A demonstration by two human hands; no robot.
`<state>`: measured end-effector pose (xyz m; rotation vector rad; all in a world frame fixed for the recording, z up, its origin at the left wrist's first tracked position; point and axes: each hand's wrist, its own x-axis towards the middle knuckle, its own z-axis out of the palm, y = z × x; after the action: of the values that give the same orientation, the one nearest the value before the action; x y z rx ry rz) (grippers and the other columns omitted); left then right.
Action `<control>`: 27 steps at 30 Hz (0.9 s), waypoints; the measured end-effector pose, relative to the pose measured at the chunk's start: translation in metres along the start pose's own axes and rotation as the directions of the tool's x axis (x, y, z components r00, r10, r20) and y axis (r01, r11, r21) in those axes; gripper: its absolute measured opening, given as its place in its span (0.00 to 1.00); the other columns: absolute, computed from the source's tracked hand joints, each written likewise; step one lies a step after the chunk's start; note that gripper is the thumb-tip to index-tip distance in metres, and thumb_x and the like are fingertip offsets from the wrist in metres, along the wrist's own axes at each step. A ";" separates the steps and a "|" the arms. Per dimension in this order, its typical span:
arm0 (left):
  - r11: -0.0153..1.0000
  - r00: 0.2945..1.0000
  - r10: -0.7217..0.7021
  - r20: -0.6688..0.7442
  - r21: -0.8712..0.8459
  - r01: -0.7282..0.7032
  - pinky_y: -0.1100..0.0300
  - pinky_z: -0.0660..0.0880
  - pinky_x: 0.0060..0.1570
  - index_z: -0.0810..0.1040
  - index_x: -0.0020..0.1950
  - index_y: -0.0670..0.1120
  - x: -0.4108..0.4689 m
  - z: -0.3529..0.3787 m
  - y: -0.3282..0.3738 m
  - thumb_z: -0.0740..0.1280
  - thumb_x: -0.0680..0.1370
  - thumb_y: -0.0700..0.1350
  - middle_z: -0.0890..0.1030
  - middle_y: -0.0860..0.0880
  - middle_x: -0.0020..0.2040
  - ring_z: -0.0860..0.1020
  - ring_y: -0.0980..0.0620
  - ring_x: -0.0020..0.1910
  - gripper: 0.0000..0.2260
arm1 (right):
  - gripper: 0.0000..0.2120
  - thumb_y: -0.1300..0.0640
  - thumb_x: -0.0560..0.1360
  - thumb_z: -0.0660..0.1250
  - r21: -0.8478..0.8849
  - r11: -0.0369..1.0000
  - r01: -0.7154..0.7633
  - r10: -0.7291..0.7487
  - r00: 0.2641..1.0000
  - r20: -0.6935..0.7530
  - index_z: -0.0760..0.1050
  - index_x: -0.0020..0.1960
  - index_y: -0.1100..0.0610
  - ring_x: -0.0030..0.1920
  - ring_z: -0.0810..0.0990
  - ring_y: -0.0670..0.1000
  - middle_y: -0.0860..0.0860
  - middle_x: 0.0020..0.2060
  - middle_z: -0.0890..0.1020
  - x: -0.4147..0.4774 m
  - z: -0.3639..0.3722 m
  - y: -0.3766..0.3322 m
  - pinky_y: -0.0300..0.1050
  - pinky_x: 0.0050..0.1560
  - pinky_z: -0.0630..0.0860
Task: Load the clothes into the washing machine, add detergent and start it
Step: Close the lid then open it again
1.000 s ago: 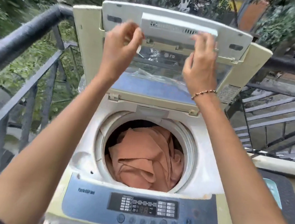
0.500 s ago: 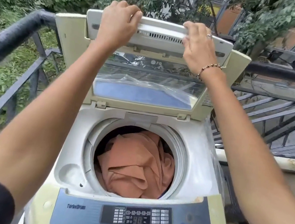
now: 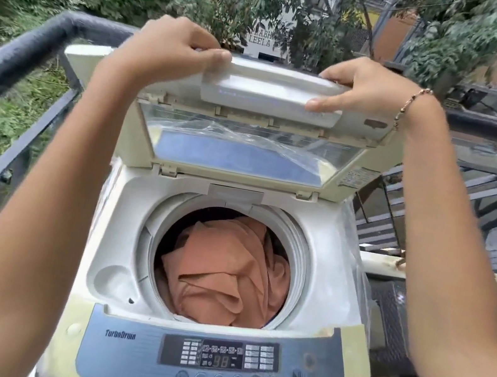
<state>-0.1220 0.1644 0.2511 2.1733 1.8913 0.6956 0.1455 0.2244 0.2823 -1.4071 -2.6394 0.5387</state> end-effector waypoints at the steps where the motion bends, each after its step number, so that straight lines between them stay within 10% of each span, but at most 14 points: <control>1: 1.000 0.999 -0.006 0.033 -0.009 0.006 0.61 0.69 0.29 0.77 0.62 0.49 -0.008 0.000 0.003 0.58 0.80 0.57 0.81 0.49 0.41 0.69 0.51 0.29 0.17 | 0.32 0.42 0.69 0.70 -0.003 1.000 -0.006 0.007 1.000 0.031 0.72 0.64 0.61 0.63 0.73 0.61 0.61 0.63 0.75 -0.006 0.001 -0.001 0.55 0.65 0.69; 9: 0.993 0.997 0.035 -0.065 0.114 -0.027 0.53 0.58 0.52 0.79 0.60 0.47 -0.078 0.030 0.014 0.57 0.82 0.54 0.79 0.47 0.53 0.68 0.47 0.57 0.17 | 0.25 0.44 0.67 0.71 0.044 0.995 0.086 -0.093 0.974 0.208 0.75 0.57 0.60 0.53 0.77 0.61 0.59 0.54 0.80 -0.045 0.033 -0.005 0.54 0.54 0.74; 27: 0.973 0.979 0.125 0.159 0.175 -0.152 0.54 0.68 0.49 0.75 0.51 0.46 -0.218 0.124 0.004 0.53 0.76 0.58 0.77 0.50 0.45 0.68 0.47 0.49 0.19 | 0.09 0.52 0.69 0.75 0.146 0.989 0.008 -0.075 0.884 0.461 0.79 0.48 0.50 0.41 0.80 0.47 0.48 0.40 0.83 -0.127 0.148 0.006 0.47 0.48 0.76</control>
<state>-0.0799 -0.0268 0.0945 2.4156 1.8079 0.3795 0.1846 0.0847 0.1521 -1.3064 -2.8990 1.1665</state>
